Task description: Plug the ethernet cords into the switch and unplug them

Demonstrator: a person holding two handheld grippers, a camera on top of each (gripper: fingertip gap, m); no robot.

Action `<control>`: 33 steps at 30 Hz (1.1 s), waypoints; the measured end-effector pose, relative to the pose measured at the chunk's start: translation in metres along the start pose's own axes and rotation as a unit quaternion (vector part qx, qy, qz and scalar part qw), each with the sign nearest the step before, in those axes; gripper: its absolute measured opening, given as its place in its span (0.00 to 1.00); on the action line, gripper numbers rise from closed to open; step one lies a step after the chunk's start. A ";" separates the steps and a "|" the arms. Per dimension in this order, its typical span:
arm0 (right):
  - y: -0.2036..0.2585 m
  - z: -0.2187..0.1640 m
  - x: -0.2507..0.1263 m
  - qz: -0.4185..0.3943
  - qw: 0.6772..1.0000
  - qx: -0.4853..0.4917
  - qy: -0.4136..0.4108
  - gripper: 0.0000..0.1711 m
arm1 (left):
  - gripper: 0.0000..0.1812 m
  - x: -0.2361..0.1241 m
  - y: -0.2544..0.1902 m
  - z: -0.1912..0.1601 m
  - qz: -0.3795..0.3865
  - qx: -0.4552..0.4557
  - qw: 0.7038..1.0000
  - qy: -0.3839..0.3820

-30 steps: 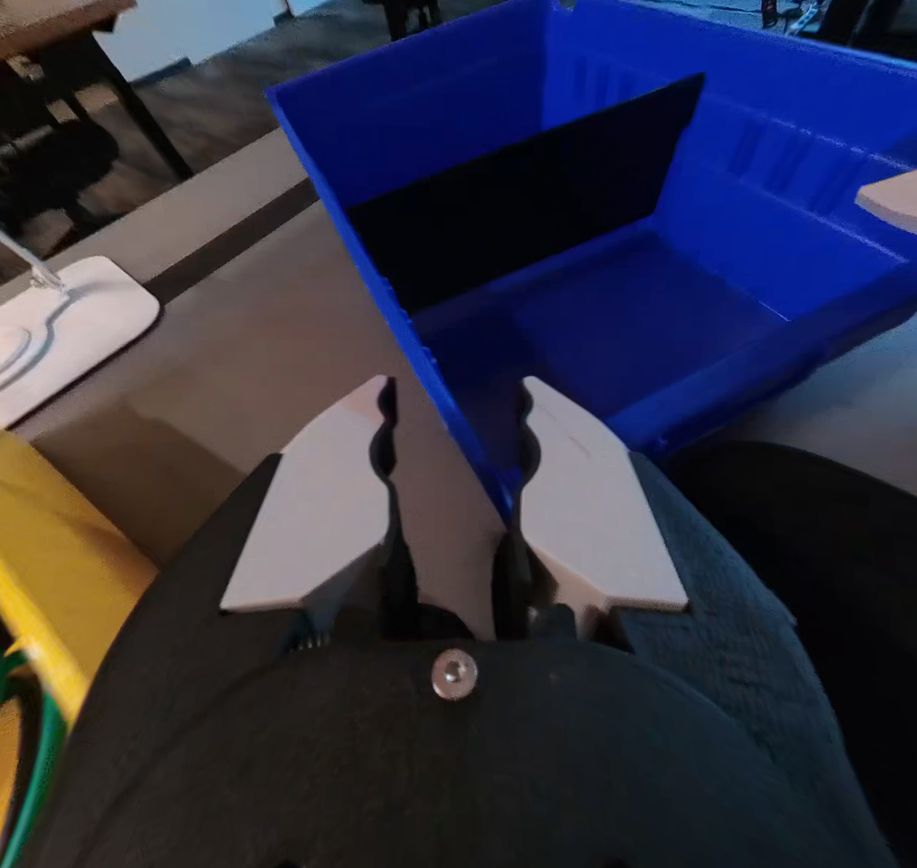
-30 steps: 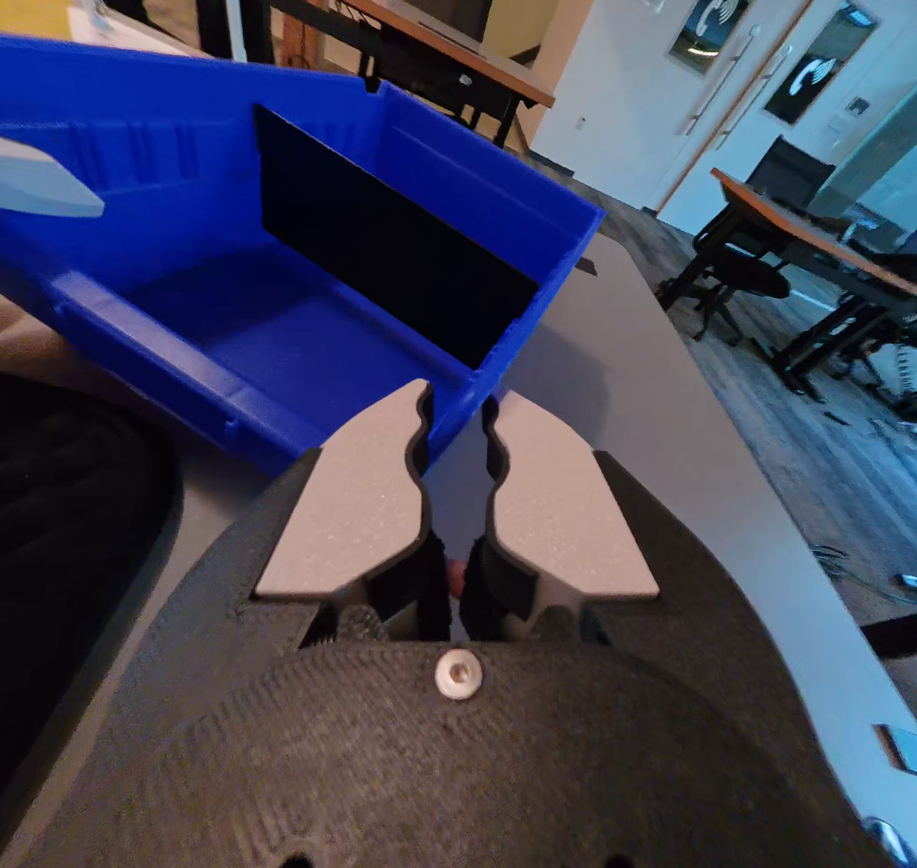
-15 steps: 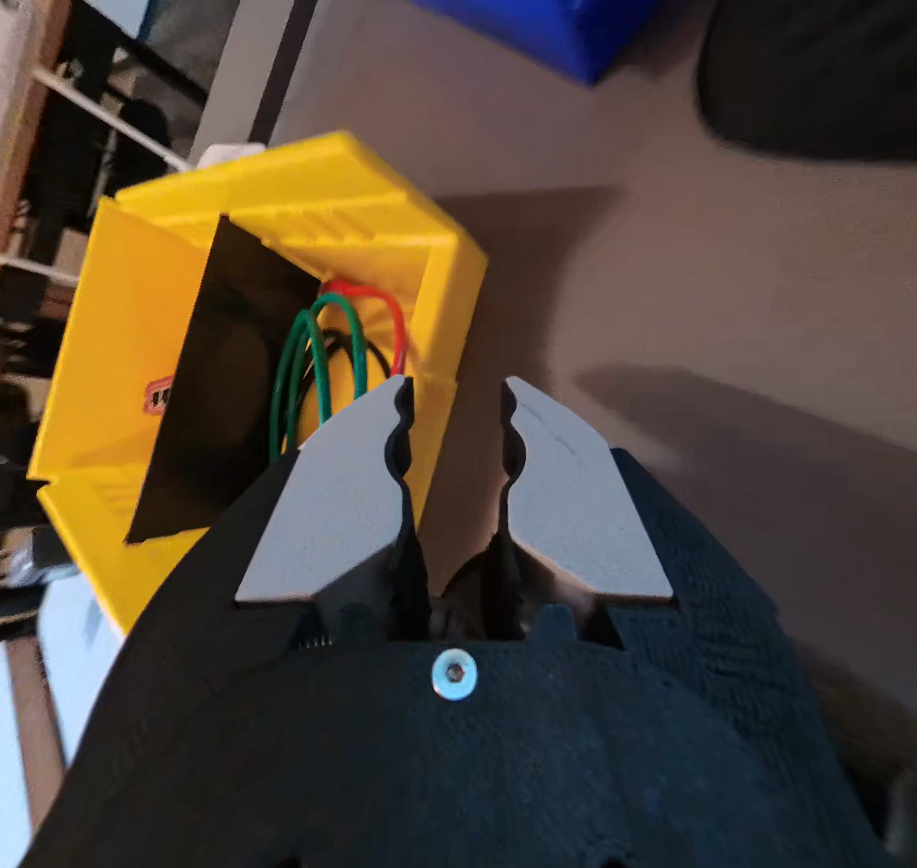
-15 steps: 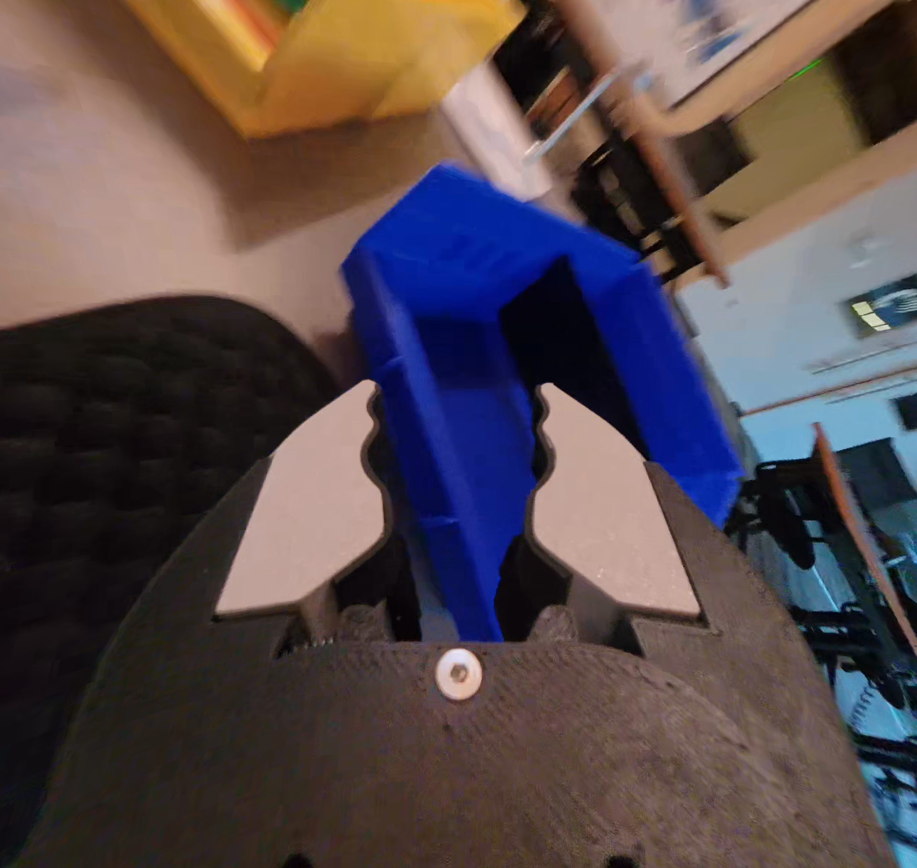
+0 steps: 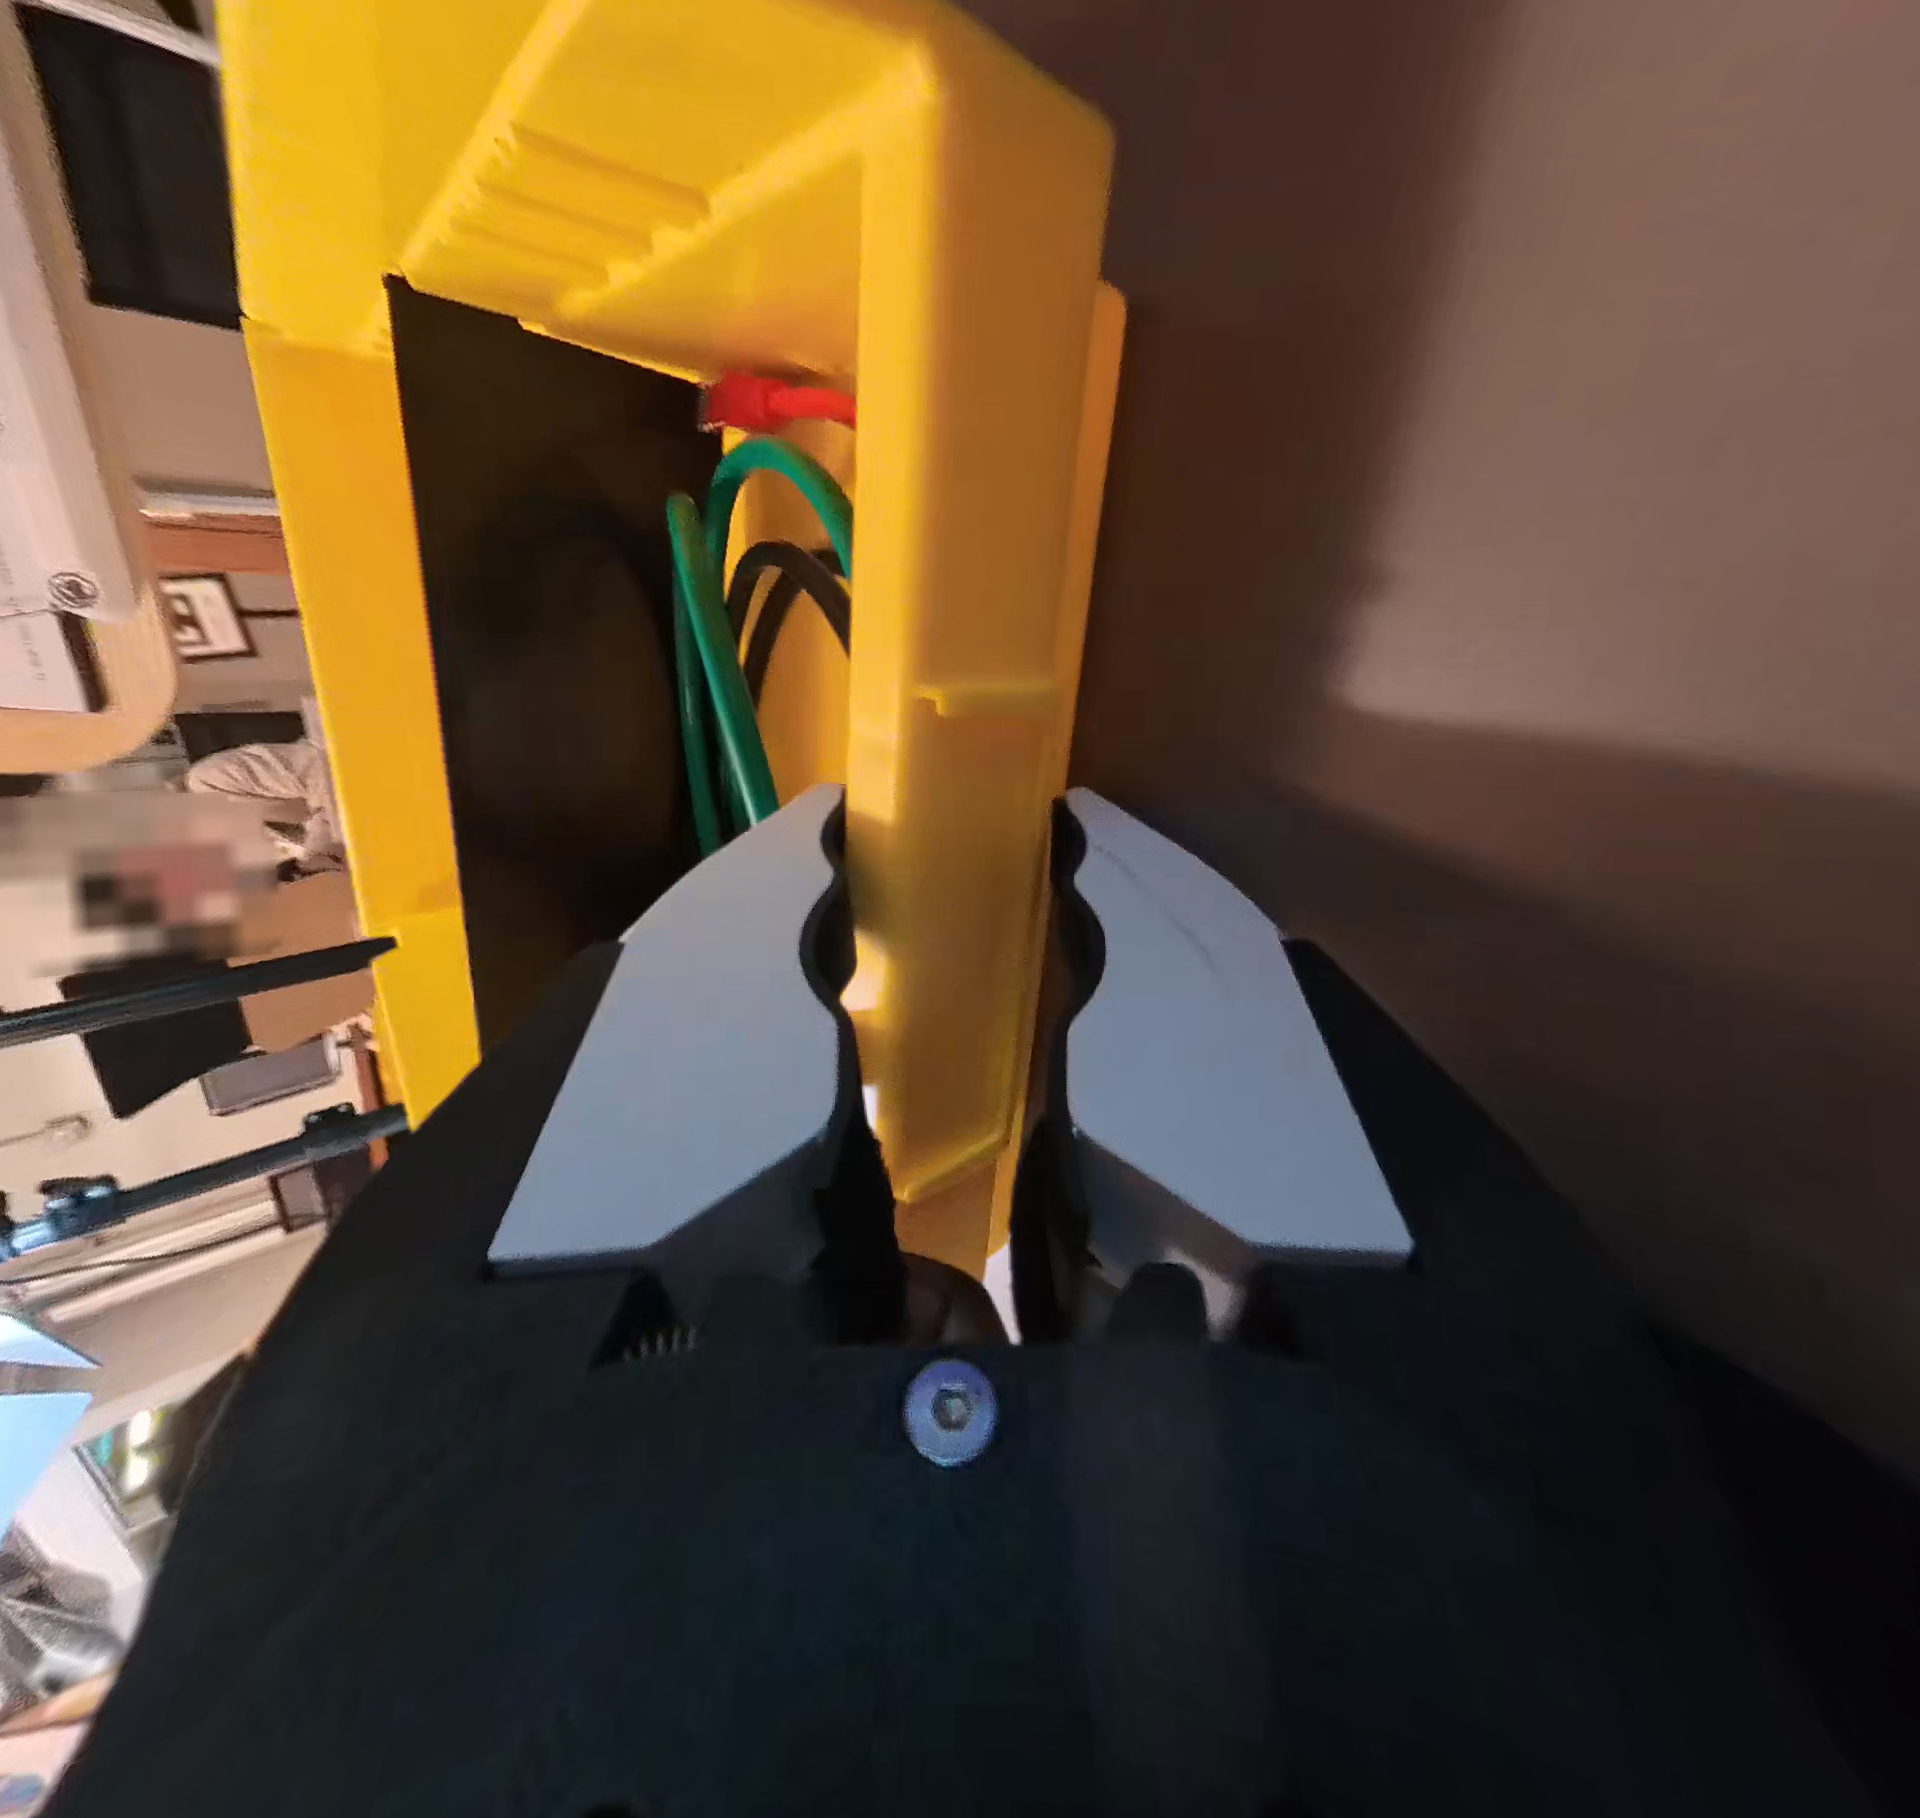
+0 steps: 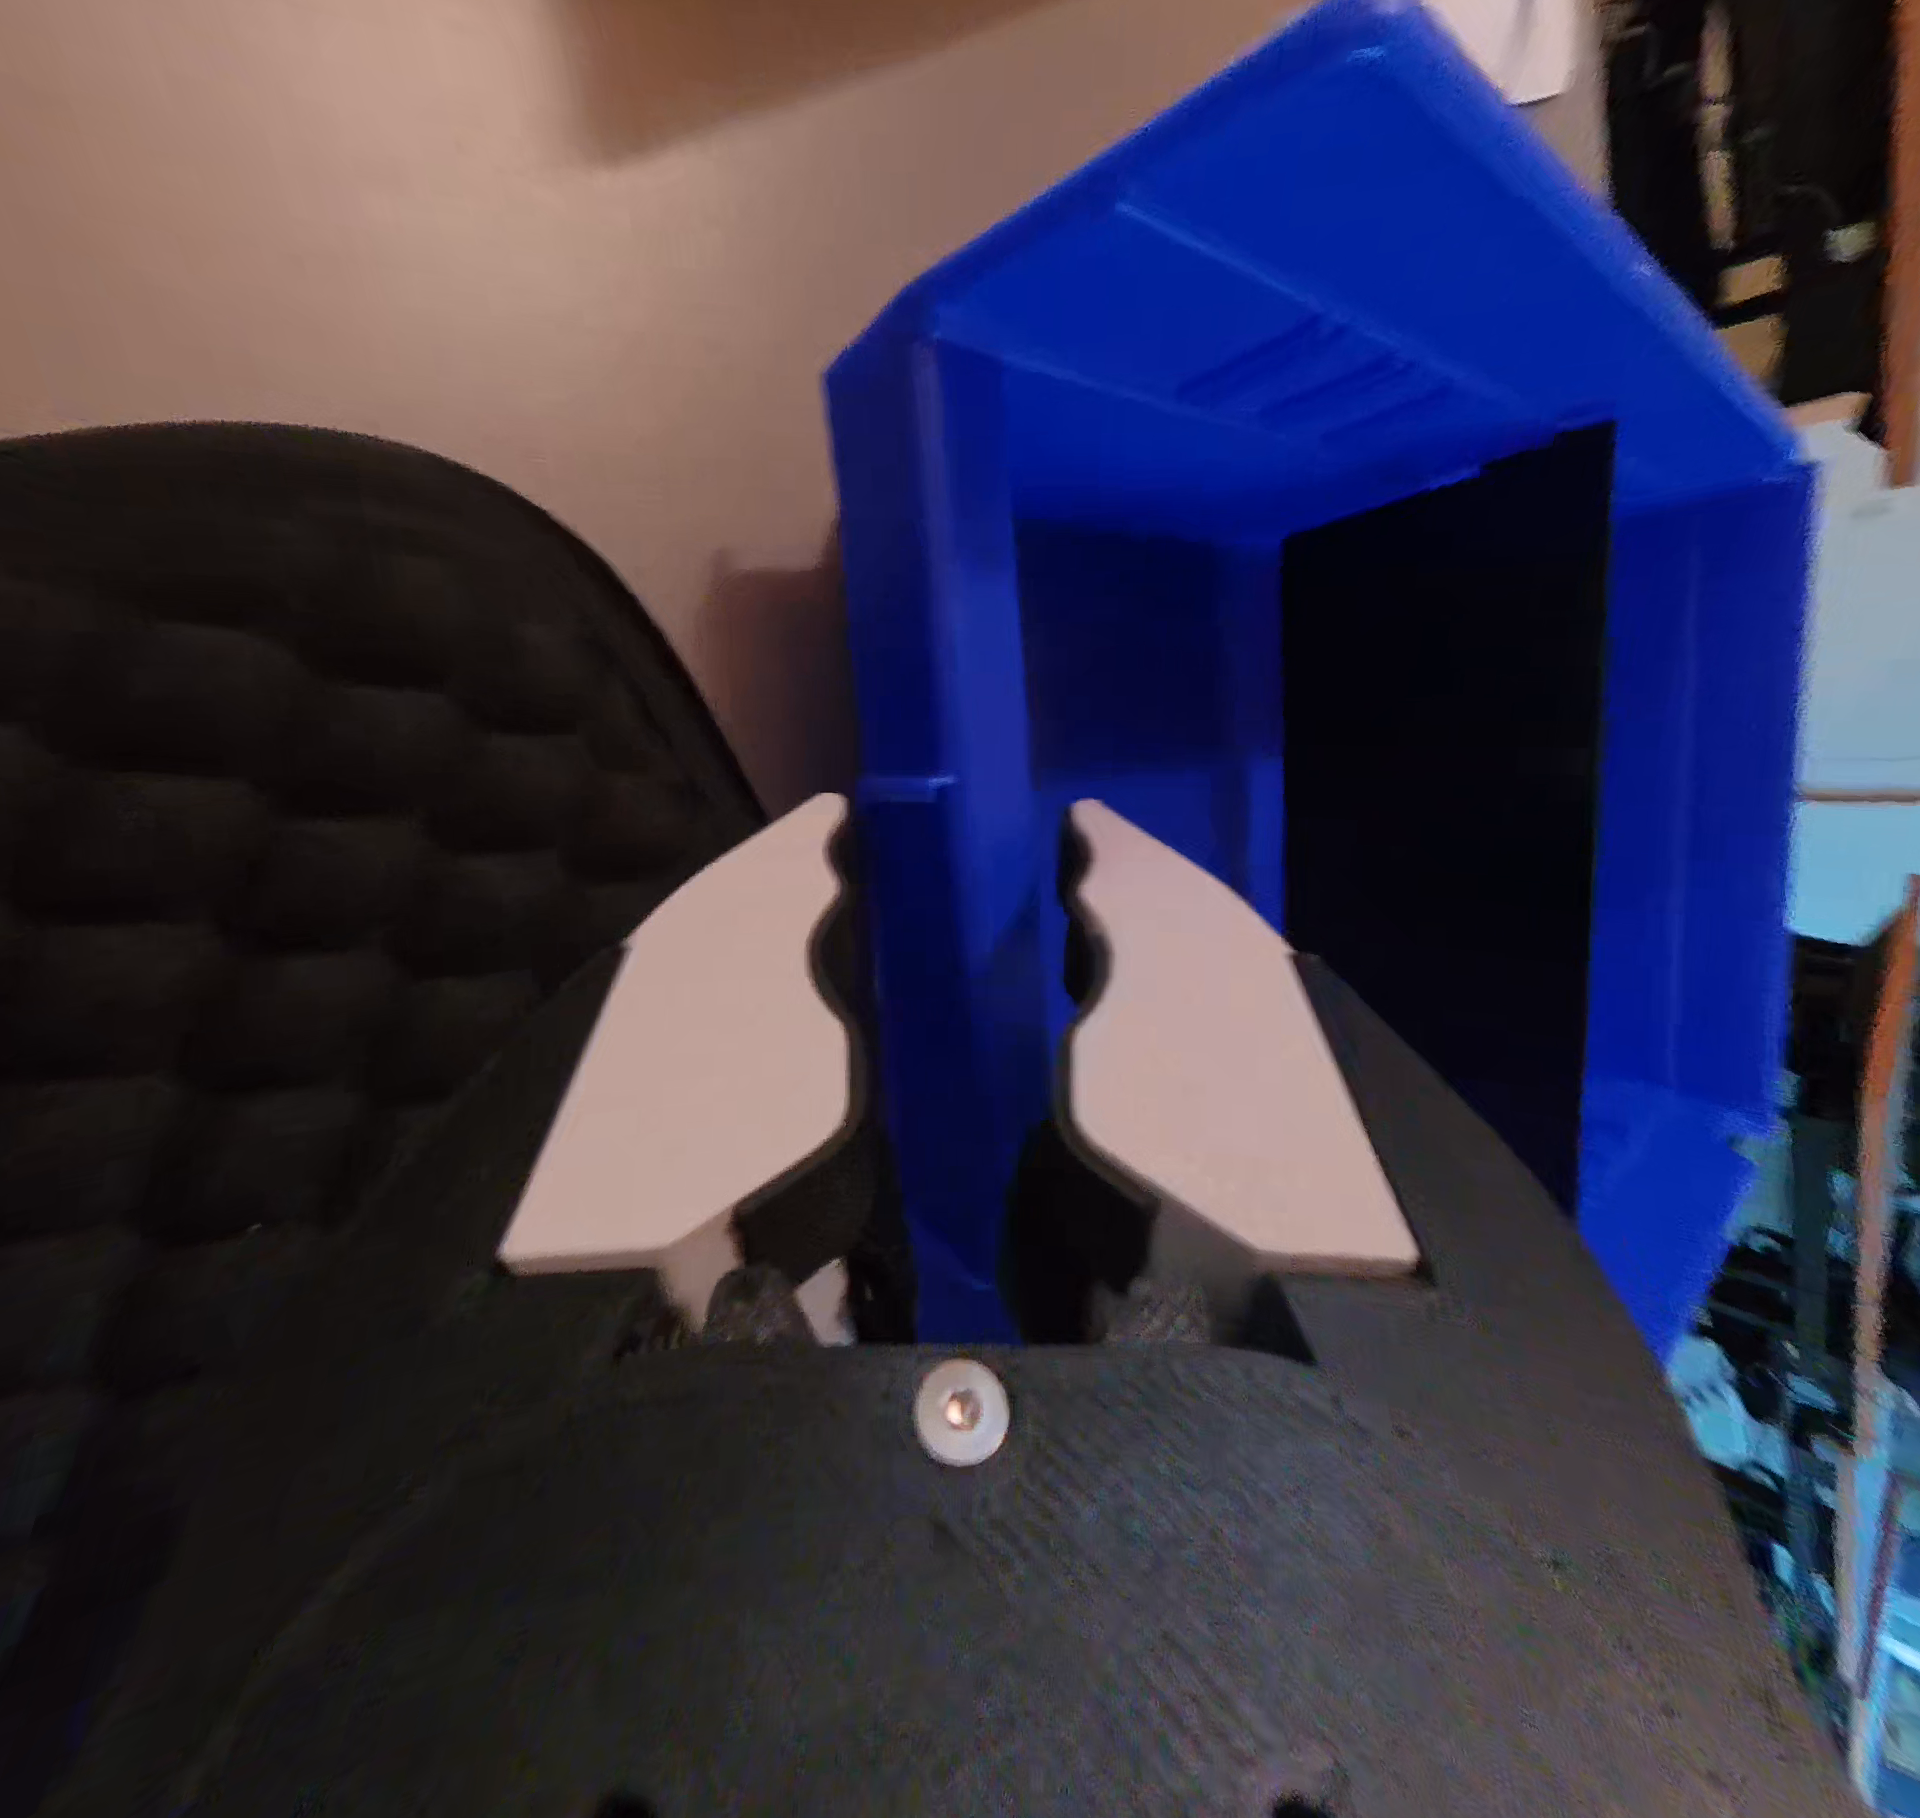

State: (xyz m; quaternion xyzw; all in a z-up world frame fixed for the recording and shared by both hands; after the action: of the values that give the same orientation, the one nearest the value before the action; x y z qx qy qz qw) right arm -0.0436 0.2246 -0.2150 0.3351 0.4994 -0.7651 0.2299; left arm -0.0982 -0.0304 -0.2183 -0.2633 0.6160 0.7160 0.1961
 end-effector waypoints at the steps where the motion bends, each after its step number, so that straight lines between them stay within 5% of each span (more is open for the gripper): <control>1: 0.001 0.000 0.001 0.005 1.000 -0.001 0.000 0.19 | 0.18 0.000 0.000 -0.001 -0.011 -0.004 1.000 0.005; 6: -0.001 -0.008 0.000 0.013 1.000 0.017 -0.013 0.19 | 0.18 0.001 0.004 -0.026 -0.044 -0.013 0.998 0.044; 20: -0.011 -0.095 -0.025 -0.002 0.998 0.060 -0.010 0.24 | 0.19 -0.034 0.002 -0.212 -0.028 -0.061 0.992 0.112; 33: 0.019 -0.156 -0.072 0.020 0.997 0.075 0.011 0.24 | 0.19 -0.104 -0.041 -0.289 -0.047 -0.054 0.996 0.046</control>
State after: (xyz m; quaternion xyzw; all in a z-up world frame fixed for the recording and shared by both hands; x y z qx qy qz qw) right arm 0.0621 0.3613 -0.2161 0.3699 0.4363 -0.7920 0.2133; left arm 0.0474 -0.3041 -0.2160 -0.3350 0.5715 0.7254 0.1868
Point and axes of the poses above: each gripper's, where its closed fingertips meet, x out along the fingers, z out of its top, y = z × x across the jaws, the point moved 1 cm from there along -x, back along the fingers, and after that the axes turned 8 degrees about y, right-handed, at the moved point
